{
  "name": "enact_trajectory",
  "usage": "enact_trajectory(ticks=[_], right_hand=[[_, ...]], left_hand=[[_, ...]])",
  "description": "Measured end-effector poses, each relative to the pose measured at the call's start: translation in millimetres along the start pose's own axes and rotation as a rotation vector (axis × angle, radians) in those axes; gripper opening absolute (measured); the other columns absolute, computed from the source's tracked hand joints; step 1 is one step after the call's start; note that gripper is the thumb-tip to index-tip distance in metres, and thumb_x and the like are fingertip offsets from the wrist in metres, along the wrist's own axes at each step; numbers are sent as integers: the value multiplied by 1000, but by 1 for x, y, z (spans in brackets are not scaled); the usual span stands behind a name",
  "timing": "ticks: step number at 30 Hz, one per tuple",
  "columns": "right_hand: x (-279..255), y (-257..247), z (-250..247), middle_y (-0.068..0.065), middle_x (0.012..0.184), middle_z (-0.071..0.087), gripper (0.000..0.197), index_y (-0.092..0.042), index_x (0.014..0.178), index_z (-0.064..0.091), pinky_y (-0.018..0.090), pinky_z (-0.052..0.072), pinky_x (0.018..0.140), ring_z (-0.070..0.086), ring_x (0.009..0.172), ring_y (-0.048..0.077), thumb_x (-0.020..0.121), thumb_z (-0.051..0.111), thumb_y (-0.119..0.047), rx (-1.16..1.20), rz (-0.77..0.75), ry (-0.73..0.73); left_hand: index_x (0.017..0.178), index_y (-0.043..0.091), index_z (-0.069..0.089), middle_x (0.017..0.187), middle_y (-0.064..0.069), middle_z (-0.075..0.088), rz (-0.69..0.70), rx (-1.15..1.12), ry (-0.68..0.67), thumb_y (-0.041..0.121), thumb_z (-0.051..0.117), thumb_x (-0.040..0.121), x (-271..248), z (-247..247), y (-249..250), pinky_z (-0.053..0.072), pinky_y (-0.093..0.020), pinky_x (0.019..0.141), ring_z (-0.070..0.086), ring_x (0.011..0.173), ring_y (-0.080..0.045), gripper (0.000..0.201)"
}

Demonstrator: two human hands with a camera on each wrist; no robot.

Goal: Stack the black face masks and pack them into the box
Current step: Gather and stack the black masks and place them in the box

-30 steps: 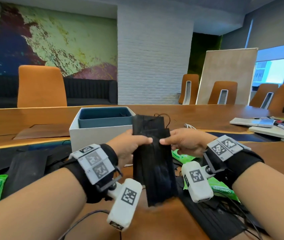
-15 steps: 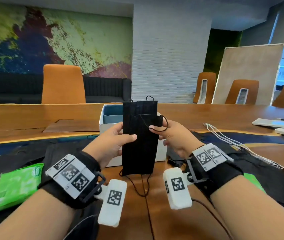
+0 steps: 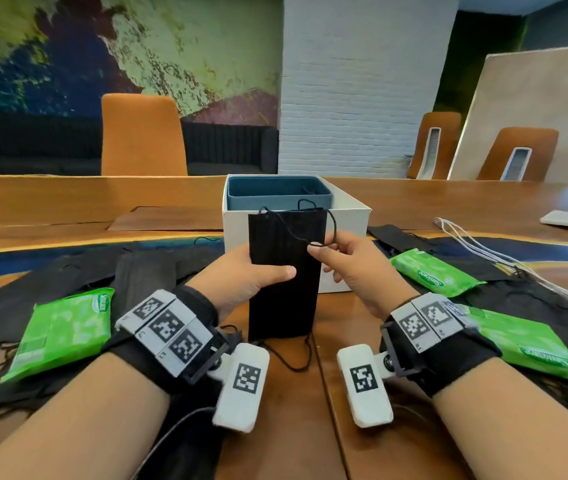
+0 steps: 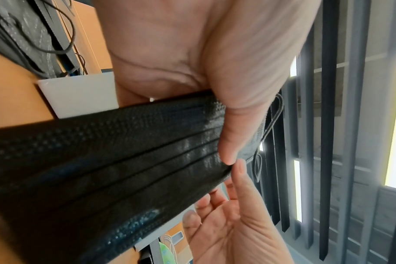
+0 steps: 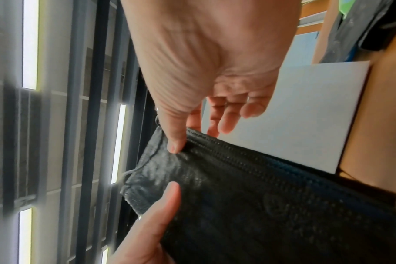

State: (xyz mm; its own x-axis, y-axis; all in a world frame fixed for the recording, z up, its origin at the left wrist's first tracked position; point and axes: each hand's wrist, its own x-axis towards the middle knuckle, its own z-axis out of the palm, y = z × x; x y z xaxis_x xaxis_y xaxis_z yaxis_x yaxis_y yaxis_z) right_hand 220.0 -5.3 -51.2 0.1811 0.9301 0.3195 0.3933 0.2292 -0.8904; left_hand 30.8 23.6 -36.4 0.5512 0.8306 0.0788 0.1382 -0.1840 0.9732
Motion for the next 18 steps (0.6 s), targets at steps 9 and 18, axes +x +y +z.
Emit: enact_trajectory(ticks=[9,18], right_hand=[[-7,2,7,6,101,72,19,-17,106,68,33,53,87,66,96,18,93,59,-26,124,-12,-53],[-9,-1,6,3,106,71,26,-17,116,62,31,54,86,67,98,14,96,52,-30,105,40,-217]], left_hand=[[112,23,63,109,-2,71,21,-95,50,21,67,86,-2,-3,-6,44,-45,103,64,109,-20,26],[114,31,59,113,4,68,89,-10,61,32,57,92,-1,-9,-4,43,-43,104,60,113,-14,22]])
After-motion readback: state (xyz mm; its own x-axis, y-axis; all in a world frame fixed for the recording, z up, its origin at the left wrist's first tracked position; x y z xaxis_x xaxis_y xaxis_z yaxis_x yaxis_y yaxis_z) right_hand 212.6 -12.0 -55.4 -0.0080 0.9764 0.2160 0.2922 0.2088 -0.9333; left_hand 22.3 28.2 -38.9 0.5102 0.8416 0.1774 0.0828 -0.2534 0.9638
